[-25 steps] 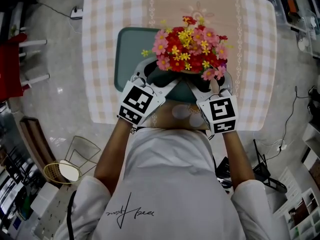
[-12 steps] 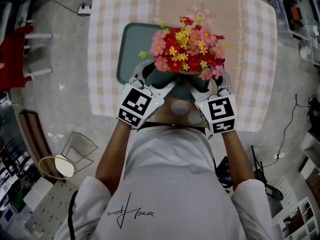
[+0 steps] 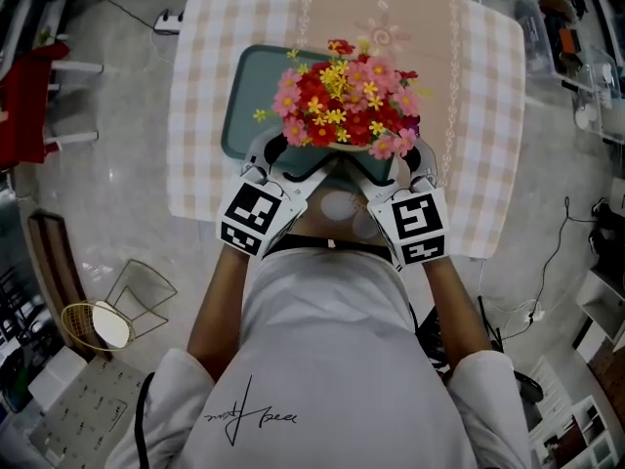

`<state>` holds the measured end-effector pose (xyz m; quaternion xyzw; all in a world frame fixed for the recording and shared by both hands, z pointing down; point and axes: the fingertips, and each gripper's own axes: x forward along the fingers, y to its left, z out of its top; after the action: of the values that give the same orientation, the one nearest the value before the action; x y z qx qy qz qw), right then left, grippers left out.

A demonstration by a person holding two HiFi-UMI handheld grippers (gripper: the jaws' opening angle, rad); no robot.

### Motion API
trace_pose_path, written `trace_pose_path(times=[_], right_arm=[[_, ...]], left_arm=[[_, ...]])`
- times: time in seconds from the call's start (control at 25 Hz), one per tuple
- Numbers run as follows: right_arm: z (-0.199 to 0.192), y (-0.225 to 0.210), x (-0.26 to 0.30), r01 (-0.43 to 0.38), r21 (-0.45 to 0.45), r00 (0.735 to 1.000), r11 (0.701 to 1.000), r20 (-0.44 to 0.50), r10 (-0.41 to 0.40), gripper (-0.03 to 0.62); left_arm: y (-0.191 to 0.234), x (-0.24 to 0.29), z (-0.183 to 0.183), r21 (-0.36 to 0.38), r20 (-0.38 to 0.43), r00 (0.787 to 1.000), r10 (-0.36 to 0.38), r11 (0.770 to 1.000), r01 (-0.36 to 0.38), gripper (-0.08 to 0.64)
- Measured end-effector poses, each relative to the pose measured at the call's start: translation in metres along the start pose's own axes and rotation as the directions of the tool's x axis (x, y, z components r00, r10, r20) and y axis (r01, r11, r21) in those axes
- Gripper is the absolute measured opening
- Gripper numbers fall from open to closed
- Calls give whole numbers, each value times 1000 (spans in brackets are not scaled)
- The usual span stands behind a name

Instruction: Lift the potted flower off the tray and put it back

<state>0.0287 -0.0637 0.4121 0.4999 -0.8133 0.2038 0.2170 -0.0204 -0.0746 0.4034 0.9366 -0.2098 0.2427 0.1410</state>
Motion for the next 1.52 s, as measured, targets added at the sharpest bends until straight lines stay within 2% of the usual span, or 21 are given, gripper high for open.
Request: trace_pose_path(times=[1.52], right_arm=[[19,44,-59,-109,-123,991,986,66,118,353]], left_arm=[[-49,-62,11,-54,93,985,146,988,-142,282]])
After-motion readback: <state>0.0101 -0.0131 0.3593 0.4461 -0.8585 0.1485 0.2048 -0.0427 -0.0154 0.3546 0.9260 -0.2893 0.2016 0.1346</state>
